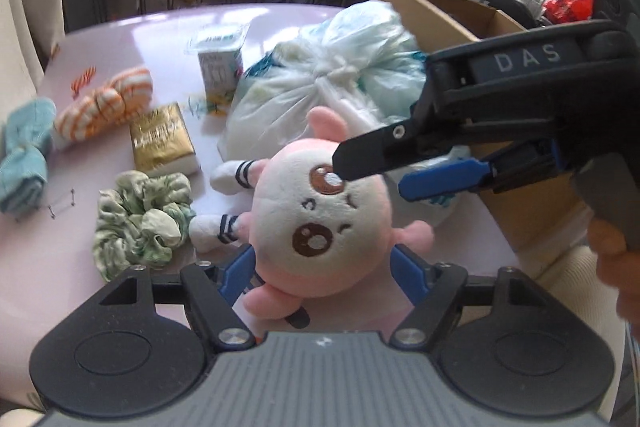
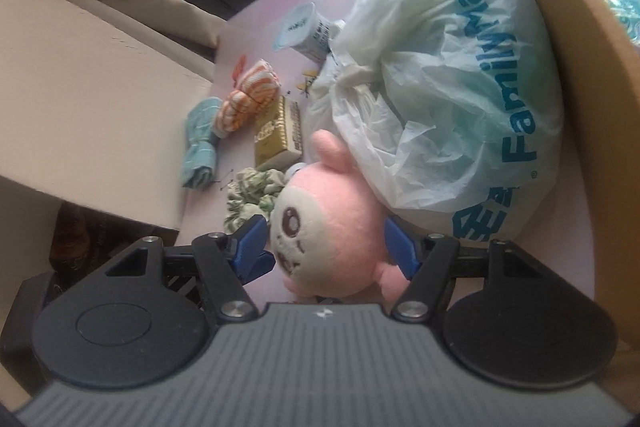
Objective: Organize soft objects
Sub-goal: 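Lift the pink plush toy with the right gripper and carry it over the box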
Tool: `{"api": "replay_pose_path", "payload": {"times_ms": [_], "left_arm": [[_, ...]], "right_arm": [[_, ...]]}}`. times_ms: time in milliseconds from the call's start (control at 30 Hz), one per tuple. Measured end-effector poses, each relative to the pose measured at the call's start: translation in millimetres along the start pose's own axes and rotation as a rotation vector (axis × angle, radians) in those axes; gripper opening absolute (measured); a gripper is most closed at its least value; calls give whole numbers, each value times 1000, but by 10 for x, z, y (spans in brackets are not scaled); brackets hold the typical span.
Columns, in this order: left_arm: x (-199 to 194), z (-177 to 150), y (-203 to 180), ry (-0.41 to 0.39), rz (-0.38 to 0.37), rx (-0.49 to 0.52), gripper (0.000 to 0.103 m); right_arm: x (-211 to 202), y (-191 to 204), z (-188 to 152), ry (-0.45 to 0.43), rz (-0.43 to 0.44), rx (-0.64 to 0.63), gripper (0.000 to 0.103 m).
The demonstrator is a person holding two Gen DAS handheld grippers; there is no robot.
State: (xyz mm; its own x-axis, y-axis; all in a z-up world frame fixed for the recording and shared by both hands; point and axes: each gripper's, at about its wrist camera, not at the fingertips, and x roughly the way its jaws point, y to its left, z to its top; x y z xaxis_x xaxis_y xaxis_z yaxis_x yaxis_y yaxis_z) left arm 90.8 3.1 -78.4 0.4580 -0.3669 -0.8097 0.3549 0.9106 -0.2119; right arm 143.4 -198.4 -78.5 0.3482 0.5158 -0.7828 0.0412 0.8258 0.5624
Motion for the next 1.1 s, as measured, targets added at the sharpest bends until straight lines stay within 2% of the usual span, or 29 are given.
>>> {"api": "replay_pose_path", "payload": {"times_ms": [133,267,433,600,733,867,1000,1100], "left_arm": [[94,38,73,-2,-22,-33,77],[75,68,44,-15,-14,-35,76],[-58,53,4,-34,-1,-38,75],[-354,64,-102,-76,28,-25,75],[-644,176,-288,-133,54,14,75],[-882,422,-641,-202,56,92,75],[-941,786,-1151,-250,9,188,75],[-811,1096,-1585,-240,-48,257,75]], "right_arm": [[204,-6,13,28,-11,14,66],[301,37,18,18,-23,6,67],[252,102,-23,17,-2,-6,66],[42,188,-59,-1,46,-6,66],[-289,282,-34,-54,93,-27,66],[-779,283,73,-153,125,-47,66],[-1441,44,207,-280,121,-45,67],[-1885,-291,325,-361,84,-11,67]]}}
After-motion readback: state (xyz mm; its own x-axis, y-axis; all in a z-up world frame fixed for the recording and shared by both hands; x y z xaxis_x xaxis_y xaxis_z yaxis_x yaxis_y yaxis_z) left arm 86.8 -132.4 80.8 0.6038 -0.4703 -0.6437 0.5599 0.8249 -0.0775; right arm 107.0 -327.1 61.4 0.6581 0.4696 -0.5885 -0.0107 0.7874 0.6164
